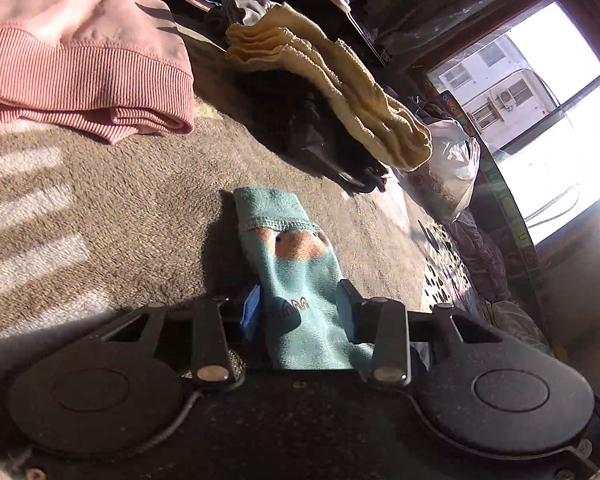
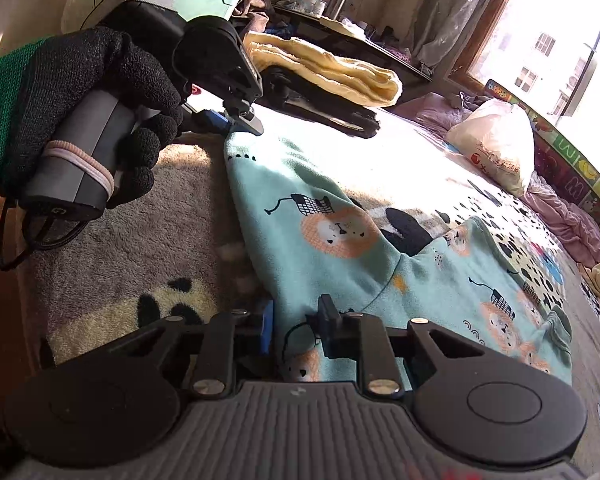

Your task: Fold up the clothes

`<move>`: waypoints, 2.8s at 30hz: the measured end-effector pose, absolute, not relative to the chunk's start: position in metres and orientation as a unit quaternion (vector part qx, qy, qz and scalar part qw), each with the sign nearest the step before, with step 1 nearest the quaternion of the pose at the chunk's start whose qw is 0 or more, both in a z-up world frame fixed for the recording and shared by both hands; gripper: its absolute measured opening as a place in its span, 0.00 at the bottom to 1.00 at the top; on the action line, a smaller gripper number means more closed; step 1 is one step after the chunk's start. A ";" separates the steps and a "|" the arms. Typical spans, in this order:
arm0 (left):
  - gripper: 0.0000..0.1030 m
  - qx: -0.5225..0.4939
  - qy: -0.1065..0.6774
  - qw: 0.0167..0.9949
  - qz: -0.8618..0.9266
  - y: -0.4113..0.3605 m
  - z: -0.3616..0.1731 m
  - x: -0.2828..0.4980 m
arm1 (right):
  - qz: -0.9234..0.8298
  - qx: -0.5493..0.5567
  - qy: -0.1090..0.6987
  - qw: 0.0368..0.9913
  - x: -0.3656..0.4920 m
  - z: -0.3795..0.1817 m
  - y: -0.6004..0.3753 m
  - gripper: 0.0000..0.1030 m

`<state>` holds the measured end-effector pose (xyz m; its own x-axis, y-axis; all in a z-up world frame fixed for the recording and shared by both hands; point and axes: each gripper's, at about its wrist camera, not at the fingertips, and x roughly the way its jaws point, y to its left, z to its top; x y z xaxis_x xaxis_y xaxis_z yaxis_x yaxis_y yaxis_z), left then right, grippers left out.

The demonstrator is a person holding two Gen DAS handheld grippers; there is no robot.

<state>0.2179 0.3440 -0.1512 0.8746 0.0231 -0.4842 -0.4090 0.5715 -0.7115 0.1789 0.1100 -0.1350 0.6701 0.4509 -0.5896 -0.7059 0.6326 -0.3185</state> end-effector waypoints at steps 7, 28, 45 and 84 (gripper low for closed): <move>0.06 -0.384 0.126 0.914 0.023 0.305 -0.108 0.218 | 0.318 -0.100 0.271 0.903 0.189 -0.133 0.064 0.19; 0.26 -0.033 0.272 0.897 -0.348 -0.041 -0.098 0.266 | 0.124 0.372 0.268 0.880 0.150 -0.171 -0.228 0.32; 0.56 -0.186 0.195 0.932 -0.244 0.193 -0.090 0.184 | 0.142 0.494 0.302 0.803 0.228 -0.195 -0.219 0.78; 0.37 0.209 0.231 0.900 -0.304 0.115 -0.148 0.158 | 0.160 0.425 0.235 0.859 0.228 -0.171 -0.213 0.08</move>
